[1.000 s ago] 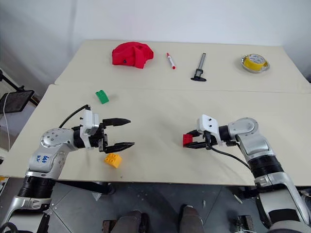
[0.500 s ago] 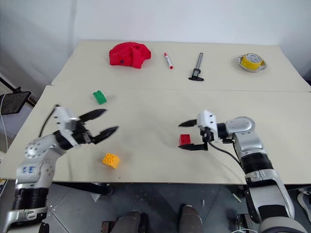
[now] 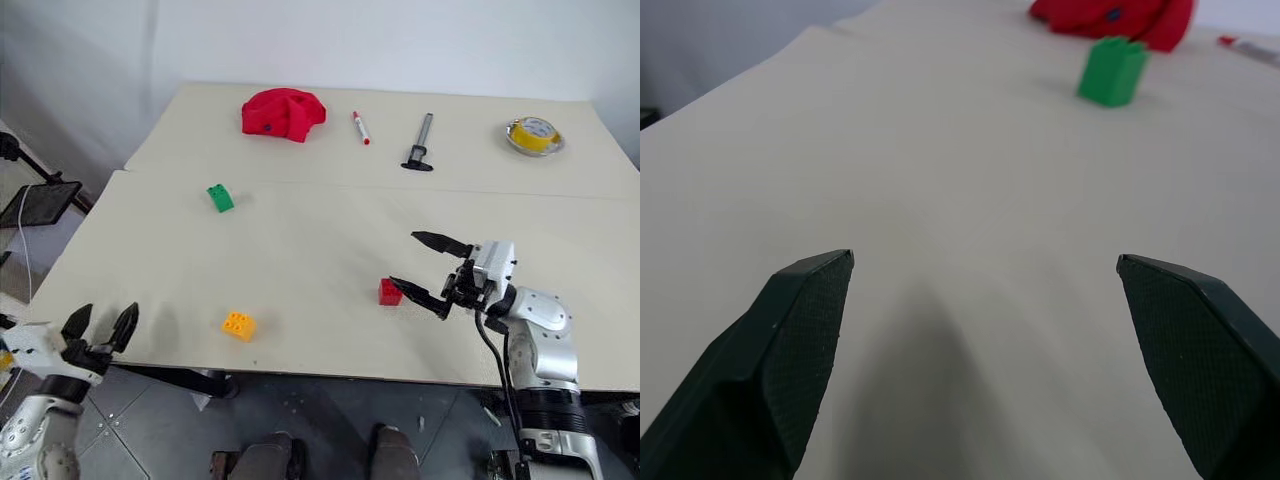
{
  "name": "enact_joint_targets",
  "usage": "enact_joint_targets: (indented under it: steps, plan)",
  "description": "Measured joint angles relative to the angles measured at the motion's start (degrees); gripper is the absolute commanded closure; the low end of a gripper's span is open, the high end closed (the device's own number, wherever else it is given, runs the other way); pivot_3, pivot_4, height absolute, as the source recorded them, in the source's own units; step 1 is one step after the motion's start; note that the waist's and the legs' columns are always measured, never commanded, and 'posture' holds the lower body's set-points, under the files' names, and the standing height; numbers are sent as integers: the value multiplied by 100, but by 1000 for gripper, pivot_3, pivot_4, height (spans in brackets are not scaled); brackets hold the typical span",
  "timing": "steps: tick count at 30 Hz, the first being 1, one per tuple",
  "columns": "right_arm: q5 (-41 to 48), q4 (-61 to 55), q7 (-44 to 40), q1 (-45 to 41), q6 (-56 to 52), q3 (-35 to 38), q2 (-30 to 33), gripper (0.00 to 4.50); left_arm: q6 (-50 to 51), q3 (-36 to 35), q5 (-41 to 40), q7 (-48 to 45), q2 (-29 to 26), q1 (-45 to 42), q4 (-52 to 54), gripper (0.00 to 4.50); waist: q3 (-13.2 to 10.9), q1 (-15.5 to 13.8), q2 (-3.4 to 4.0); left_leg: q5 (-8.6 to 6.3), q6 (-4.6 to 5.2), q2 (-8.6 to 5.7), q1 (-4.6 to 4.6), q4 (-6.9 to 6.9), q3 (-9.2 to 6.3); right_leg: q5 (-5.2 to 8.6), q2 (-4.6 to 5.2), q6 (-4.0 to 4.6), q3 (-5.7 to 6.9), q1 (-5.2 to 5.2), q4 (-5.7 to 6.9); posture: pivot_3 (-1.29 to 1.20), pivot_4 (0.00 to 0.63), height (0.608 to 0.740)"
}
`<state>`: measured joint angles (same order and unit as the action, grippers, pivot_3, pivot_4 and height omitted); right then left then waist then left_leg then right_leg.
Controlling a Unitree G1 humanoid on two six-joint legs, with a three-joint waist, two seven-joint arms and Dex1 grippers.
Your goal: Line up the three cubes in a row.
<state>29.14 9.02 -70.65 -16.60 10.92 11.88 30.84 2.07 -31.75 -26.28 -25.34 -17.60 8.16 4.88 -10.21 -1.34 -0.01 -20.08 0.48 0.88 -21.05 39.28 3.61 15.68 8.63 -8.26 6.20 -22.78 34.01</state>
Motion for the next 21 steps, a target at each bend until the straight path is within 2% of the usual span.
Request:
enact_joint_targets:
  steps: [5,9,13,16,21]
  plan:
    - [6,-273,-15,396,-202,-49,165,39,629,853,300,725,69,-1178,389,0,1,-16,-1,2,2,-4,-2,5,3,-2,-2,1,1,1,2,0,150,740]
    - [156,-716,124,499,-765,-75,286,39,1435,1214,856,1842,154,-2420,126,0,2,32,0,3,-3,3,6,4,7,-3,-12,1,3,1,9,0,150,740]
    - [178,-1058,191,514,-1043,-272,280,39,1896,1474,1361,2772,290,-3743,-816,0,5,-8,-6,3,-2,-1,2,4,8,-5,-11,-2,4,2,2,0,150,740]
    - [180,-1188,269,552,-1201,-312,277,39,1754,1460,1646,3559,568,-4795,-2294,0,3,-36,-12,4,1,-5,-7,6,5,-8,-11,-6,9,2,-9,0,150,740]
    - [194,-1445,376,584,-1381,-329,278,39,1202,1463,1744,3894,765,-5657,-3771,0,1,-24,-14,3,3,-5,-11,2,5,-12,-11,-14,20,2,-16,0,150,740]
